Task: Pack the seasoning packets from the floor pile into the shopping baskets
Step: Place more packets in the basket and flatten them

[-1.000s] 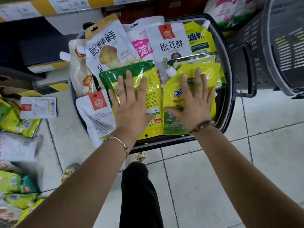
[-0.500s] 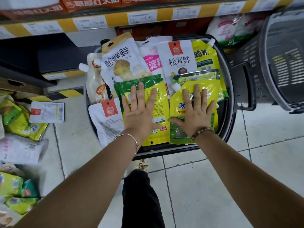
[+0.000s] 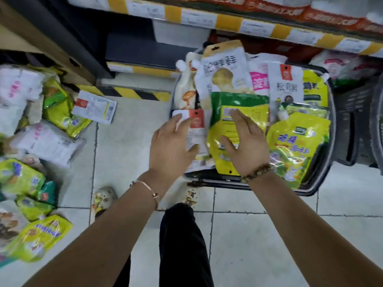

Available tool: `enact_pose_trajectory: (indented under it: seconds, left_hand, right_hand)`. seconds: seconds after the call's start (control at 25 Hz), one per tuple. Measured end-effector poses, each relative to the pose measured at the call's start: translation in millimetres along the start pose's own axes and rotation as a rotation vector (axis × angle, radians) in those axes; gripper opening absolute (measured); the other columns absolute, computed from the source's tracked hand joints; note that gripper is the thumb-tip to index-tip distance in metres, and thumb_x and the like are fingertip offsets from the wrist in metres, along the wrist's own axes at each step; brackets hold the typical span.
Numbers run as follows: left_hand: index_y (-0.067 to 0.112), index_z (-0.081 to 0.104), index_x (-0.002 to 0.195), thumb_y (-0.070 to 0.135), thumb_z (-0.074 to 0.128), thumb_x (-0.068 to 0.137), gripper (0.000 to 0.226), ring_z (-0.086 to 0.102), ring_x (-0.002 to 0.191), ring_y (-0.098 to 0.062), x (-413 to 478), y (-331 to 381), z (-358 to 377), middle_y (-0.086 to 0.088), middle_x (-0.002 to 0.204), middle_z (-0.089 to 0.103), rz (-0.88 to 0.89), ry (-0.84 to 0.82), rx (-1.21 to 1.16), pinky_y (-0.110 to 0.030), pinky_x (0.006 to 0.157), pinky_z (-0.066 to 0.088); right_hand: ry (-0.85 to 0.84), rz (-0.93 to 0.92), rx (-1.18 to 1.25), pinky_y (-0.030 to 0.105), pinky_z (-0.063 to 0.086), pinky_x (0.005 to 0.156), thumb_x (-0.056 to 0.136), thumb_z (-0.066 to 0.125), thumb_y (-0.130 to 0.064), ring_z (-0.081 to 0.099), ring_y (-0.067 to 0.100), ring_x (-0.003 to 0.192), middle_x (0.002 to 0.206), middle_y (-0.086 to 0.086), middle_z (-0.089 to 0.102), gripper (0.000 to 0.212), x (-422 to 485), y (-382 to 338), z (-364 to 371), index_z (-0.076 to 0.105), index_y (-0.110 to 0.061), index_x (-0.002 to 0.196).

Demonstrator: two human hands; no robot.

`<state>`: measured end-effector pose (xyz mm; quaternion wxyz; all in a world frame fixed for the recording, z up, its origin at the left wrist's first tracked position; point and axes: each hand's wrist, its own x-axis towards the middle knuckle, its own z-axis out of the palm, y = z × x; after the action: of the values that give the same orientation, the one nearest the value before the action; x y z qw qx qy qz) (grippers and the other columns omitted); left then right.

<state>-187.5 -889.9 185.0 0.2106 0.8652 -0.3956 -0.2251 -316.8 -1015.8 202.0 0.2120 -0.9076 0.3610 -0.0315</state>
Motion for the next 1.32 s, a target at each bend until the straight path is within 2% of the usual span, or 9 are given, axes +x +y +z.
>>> enact_pose_trajectory:
  seconds: [0.16,0.28,0.52,0.76,1.04,1.16,1.32]
  left_hand:
    - [0.014,0.051,0.134,0.025,0.072,0.077,0.061,0.046,0.127,-0.031,-37,-92,-50,-0.012,0.142,0.043,-0.264,0.121,-0.087,-0.045,0.101,0.04]
    - [0.012,0.05,0.133,0.025,0.072,0.078,0.061,0.044,0.128,-0.032,-71,-159,-84,-0.013,0.144,0.04,-0.408,0.182,-0.096,-0.043,0.099,0.041]
    - [0.011,0.051,0.132,0.025,0.072,0.078,0.06,0.048,0.124,-0.034,-135,-293,-154,-0.013,0.141,0.044,-0.595,0.248,-0.11,-0.045,0.094,0.044]
    - [0.014,0.048,0.135,0.026,0.07,0.081,0.059,0.051,0.119,-0.032,-170,-387,-206,-0.008,0.14,0.045,-0.755,0.304,-0.202,-0.04,0.085,0.045]
    - [0.017,0.046,0.137,0.025,0.064,0.087,0.053,0.049,0.12,-0.028,-164,-469,-223,-0.006,0.139,0.044,-0.905,0.341,-0.319,-0.039,0.085,0.047]
    - [0.016,0.047,0.136,0.029,0.063,0.088,0.052,0.05,0.116,-0.032,-139,-493,-217,-0.008,0.137,0.045,-0.959,0.312,-0.353,-0.041,0.087,0.047]
    - [0.019,0.048,0.133,0.033,0.064,0.086,0.051,0.054,0.11,-0.031,-92,-519,-203,-0.007,0.134,0.048,-1.037,0.28,-0.387,-0.036,0.08,0.044]
  right_hand:
    - [-0.163,-0.112,-0.009,0.047,0.042,0.095,0.079,0.066,-0.02,0.054,0.039,0.112,0.127,0.02,0.056,0.054,13,-90,43,0.052,-0.004,0.129]
    - [-0.29,-0.155,-0.052,0.044,0.038,0.1,0.083,0.063,-0.025,0.049,0.034,0.118,0.131,0.014,0.054,0.053,15,-159,83,0.05,-0.01,0.132]
    - [-0.514,-0.23,-0.129,0.037,0.027,0.105,0.088,0.056,-0.036,0.036,0.025,0.13,0.137,0.007,0.047,0.056,13,-299,164,0.04,-0.019,0.139]
    - [-0.63,-0.289,-0.151,0.033,0.033,0.102,0.089,0.055,-0.032,0.043,0.023,0.123,0.132,0.005,0.052,0.051,27,-418,211,0.042,-0.018,0.137]
    - [-0.703,-0.396,-0.197,0.04,0.042,0.096,0.091,0.053,-0.031,0.048,0.025,0.12,0.132,0.005,0.053,0.046,82,-485,268,0.046,-0.02,0.134]
    - [-0.724,-0.357,-0.175,0.04,0.042,0.097,0.091,0.054,-0.03,0.049,0.025,0.12,0.134,0.004,0.051,0.044,121,-492,293,0.047,-0.02,0.133]
    - [-0.739,-0.28,-0.168,0.038,0.045,0.092,0.091,0.054,-0.029,0.05,0.027,0.118,0.132,0.005,0.054,0.042,186,-491,328,0.05,-0.018,0.132]
